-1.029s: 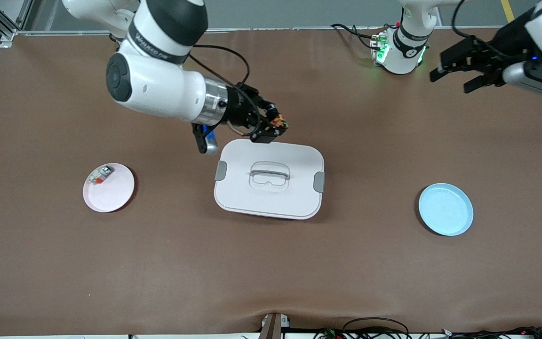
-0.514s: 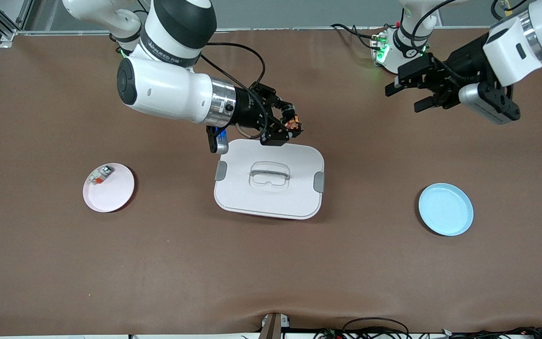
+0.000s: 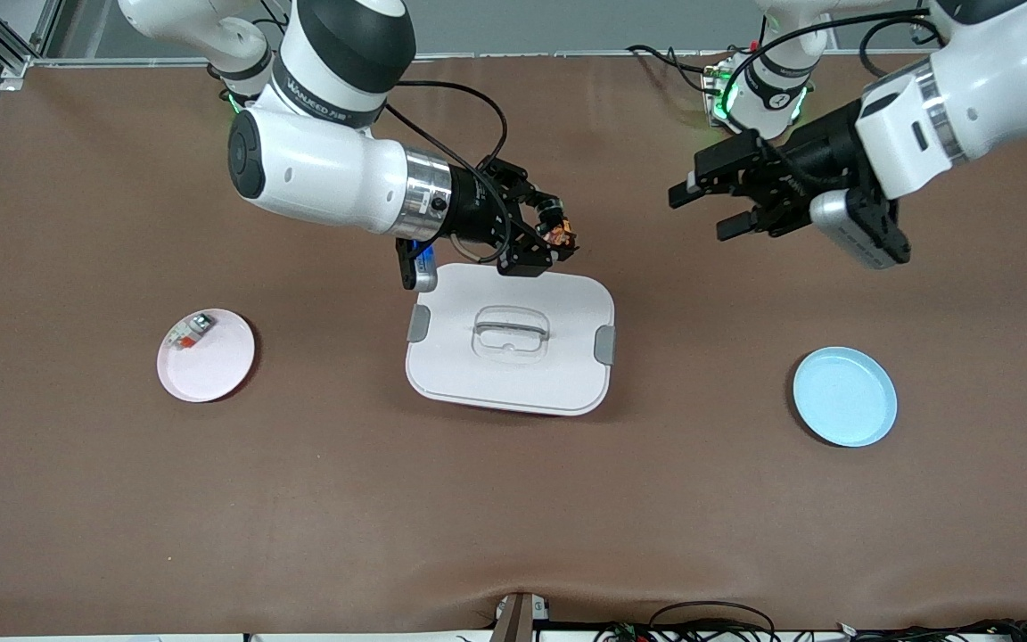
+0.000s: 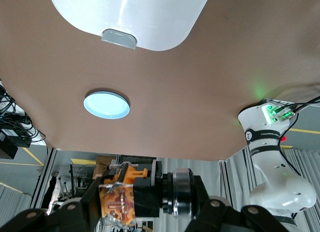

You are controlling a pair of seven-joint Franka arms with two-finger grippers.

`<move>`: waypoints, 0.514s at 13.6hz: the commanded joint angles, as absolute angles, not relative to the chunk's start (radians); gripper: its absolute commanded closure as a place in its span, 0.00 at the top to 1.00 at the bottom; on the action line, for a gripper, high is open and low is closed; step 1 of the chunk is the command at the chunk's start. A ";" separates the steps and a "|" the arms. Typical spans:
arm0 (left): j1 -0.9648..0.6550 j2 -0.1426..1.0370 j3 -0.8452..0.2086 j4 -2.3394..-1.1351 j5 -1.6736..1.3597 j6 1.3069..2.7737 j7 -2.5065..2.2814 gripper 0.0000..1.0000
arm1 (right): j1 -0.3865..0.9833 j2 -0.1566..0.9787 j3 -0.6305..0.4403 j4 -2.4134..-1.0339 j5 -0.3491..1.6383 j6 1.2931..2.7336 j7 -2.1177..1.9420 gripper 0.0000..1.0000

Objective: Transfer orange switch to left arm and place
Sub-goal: 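Reach the left gripper toward the switch held by the right gripper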

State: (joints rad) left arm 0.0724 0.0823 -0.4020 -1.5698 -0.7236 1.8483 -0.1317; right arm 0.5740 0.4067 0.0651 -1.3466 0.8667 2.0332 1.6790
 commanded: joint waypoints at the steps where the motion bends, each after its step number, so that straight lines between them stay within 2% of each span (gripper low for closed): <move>1: 0.063 0.135 -0.451 -1.568 -0.753 1.939 -0.136 0.90 | 0.581 0.422 0.061 -1.319 0.882 2.037 1.690 0.36; 3: 0.025 0.159 -0.459 -1.568 -0.752 1.991 -0.190 0.89 | 0.583 0.422 0.061 -1.319 0.882 2.037 1.690 0.36; 5: -0.011 0.176 -0.459 -1.574 -0.752 2.016 -0.244 0.81 | 0.581 0.422 0.061 -1.321 0.881 2.037 1.689 0.36; 7: -0.041 0.172 -0.460 -1.614 -0.752 2.054 -0.288 0.80 | 0.581 0.422 0.061 -1.321 0.881 2.037 1.689 0.36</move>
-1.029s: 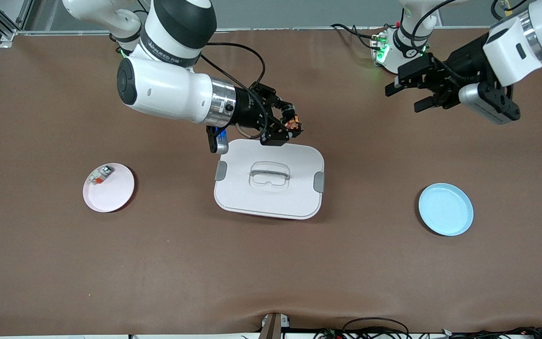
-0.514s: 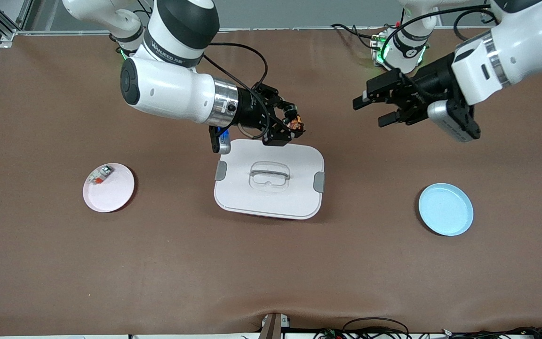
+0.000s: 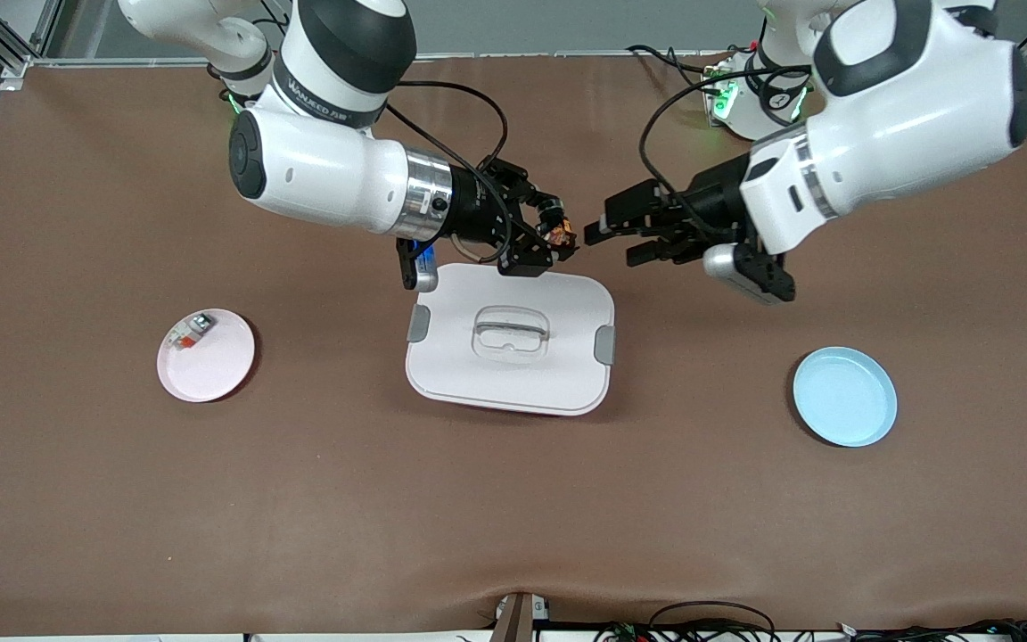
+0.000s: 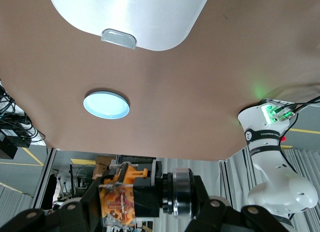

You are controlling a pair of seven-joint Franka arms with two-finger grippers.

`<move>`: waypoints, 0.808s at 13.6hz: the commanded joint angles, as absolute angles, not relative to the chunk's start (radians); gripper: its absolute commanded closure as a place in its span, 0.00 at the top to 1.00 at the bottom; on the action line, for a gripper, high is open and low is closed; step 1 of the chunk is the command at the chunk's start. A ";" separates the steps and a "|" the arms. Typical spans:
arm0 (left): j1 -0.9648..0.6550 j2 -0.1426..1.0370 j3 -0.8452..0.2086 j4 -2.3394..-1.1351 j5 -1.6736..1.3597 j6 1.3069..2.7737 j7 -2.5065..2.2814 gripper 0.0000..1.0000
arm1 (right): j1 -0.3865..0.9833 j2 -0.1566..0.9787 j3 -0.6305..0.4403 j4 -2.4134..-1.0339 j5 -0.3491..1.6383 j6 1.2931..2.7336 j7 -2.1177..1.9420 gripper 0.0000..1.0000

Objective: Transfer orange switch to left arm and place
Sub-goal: 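Reach the left gripper toward the switch held by the right gripper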

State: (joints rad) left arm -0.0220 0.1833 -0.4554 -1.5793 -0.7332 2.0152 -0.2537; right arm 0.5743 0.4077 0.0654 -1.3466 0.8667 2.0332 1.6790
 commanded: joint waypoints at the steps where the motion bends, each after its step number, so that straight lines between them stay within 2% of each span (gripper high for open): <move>1: -0.060 0.164 -0.460 -1.641 -0.750 2.078 -0.290 0.80 | 0.581 0.422 0.061 -1.321 0.881 2.037 1.689 0.36; 7: -0.092 0.121 -0.462 -1.716 -0.746 2.117 -0.314 0.79 | 0.581 0.420 0.061 -1.321 0.881 2.036 1.690 0.36; 9: -0.092 0.120 -0.462 -1.715 -0.746 2.117 -0.314 0.65 | 0.580 0.420 0.061 -1.321 0.882 2.034 1.692 0.36; 11: -0.092 0.121 -0.462 -1.717 -0.746 2.117 -0.318 0.43 | 0.580 0.420 0.061 -1.321 0.882 2.033 1.694 0.36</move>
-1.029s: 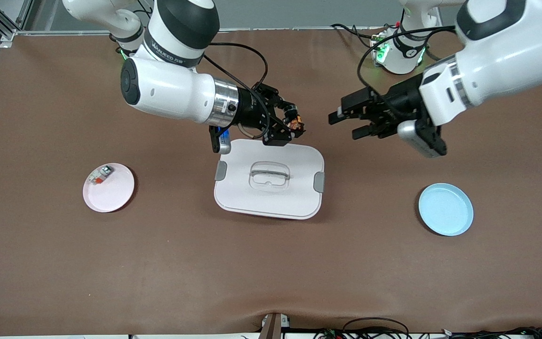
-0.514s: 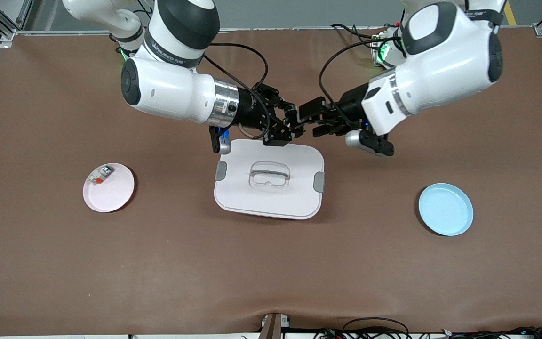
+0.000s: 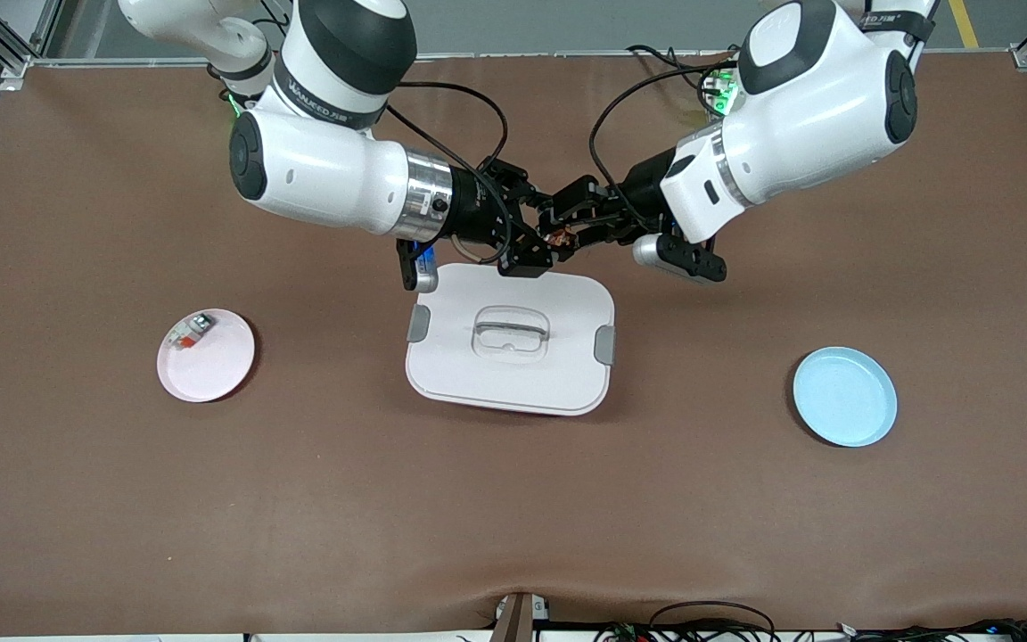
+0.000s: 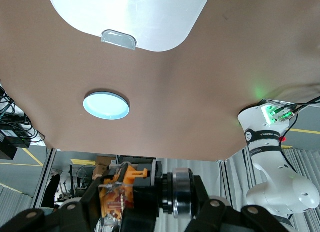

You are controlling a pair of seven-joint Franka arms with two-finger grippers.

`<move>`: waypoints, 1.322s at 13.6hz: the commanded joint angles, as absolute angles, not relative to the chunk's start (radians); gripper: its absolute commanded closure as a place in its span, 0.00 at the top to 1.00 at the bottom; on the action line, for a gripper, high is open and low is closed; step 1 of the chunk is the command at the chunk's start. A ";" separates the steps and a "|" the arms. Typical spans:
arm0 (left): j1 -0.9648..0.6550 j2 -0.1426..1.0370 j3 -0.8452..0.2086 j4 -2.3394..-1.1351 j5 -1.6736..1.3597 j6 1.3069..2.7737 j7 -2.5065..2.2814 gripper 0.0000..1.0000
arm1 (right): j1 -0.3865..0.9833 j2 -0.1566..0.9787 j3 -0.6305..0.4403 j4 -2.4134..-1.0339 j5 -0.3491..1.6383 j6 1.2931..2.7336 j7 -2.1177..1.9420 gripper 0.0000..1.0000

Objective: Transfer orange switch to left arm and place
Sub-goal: 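Close the left gripper on the switch and open the right gripper, then carry the switch to the blue plate while the right gripper withdraws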

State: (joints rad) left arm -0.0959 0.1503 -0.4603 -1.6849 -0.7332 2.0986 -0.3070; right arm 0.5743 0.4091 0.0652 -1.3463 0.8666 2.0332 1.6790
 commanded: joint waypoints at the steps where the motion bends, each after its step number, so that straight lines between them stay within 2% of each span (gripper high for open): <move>1: -0.094 0.123 -0.462 -1.717 -0.746 2.117 -0.319 0.43 | 0.580 0.420 0.061 -1.321 0.882 2.031 1.694 0.36; 3: -0.095 0.123 -0.462 -1.717 -0.746 2.117 -0.334 0.42 | 0.578 0.419 0.061 -1.321 0.882 2.031 1.694 0.36; 6: -0.094 0.124 -0.462 -1.717 -0.746 2.117 -0.334 0.15 | 0.575 0.420 0.060 -1.321 0.881 2.031 1.690 0.37; 7: -0.095 0.126 -0.462 -1.713 -0.746 2.117 -0.334 0.00 | 0.572 0.420 0.061 -1.321 0.881 2.029 1.690 0.37; 8: -0.095 0.126 -0.462 -1.712 -0.746 2.117 -0.334 0.00 | 0.571 0.419 0.061 -1.321 0.884 2.029 1.690 0.46; 9: -0.094 0.126 -0.462 -1.710 -0.744 2.115 -0.334 0.00 | 0.569 0.420 0.061 -1.321 0.882 2.029 1.690 0.47; 10: -0.092 0.126 -0.462 -1.709 -0.739 2.111 -0.333 0.00 | 0.569 0.419 0.061 -1.321 0.882 2.029 1.690 0.54; 11: -0.087 0.126 -0.460 -1.707 -0.733 2.106 -0.331 0.00 | 0.568 0.420 0.061 -1.321 0.884 2.029 1.692 0.84; 12: -0.084 0.124 -0.460 -1.707 -0.723 2.105 -0.330 0.00 | 0.568 0.420 0.061 -1.321 0.884 2.029 1.693 1.00; 18: -0.037 0.109 -0.449 -1.697 -0.557 2.082 -0.330 0.00 | 0.563 0.419 0.057 -1.321 0.881 2.026 1.689 1.00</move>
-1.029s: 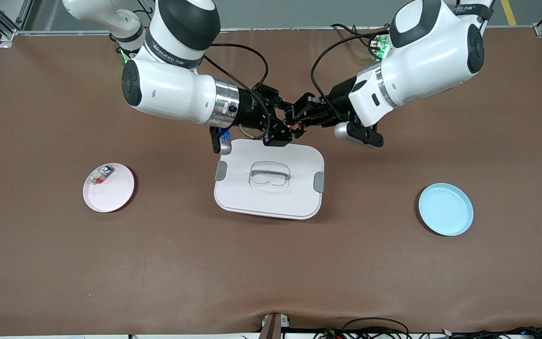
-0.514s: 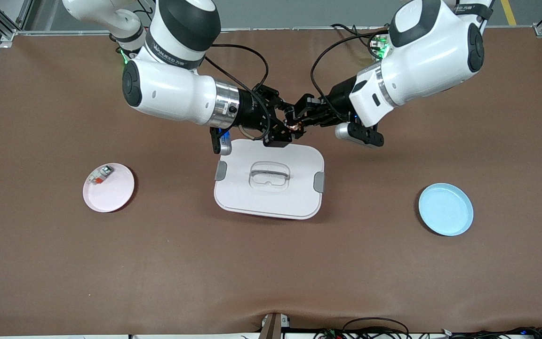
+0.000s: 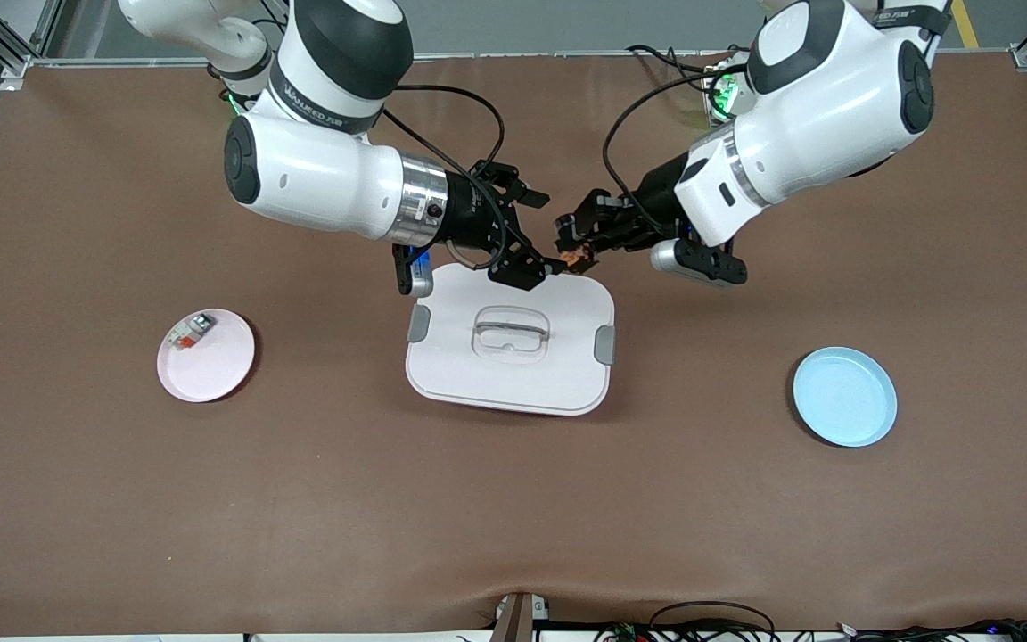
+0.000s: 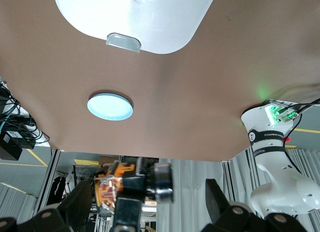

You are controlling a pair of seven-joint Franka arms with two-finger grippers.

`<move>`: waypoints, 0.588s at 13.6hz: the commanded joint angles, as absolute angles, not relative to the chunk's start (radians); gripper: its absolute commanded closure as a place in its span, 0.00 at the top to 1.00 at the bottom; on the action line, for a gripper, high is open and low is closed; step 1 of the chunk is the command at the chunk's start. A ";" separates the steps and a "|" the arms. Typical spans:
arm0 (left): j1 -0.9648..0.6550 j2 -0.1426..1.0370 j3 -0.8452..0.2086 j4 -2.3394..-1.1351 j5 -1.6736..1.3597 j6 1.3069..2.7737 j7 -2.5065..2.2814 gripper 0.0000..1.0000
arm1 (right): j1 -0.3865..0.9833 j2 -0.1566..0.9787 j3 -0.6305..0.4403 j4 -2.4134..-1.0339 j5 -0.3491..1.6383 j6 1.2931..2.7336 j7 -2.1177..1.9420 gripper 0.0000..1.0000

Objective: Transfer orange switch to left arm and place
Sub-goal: 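Carry the switch to the blue plate while the right gripper withdraws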

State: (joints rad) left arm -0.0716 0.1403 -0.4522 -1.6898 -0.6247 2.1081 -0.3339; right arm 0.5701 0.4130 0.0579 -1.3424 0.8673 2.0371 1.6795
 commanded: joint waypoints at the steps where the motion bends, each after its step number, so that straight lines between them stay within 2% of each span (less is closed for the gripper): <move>1: -0.014 0.109 -0.449 -1.689 -0.504 2.062 -0.322 0.00 | 0.557 0.419 0.057 -1.322 0.879 2.023 1.686 1.00; 2: 0.003 0.109 -0.449 -1.683 -0.442 2.030 -0.316 0.00 | 0.545 0.416 0.055 -1.325 0.877 2.007 1.683 1.00; 6: 0.083 0.112 -0.449 -1.695 -0.275 1.953 -0.273 0.00 | 0.486 0.382 0.052 -1.335 0.763 1.794 1.502 1.00; 8: 0.129 0.121 -0.449 -1.697 -0.220 1.915 -0.221 0.00 | 0.468 0.319 0.052 -1.403 0.672 1.783 1.398 1.00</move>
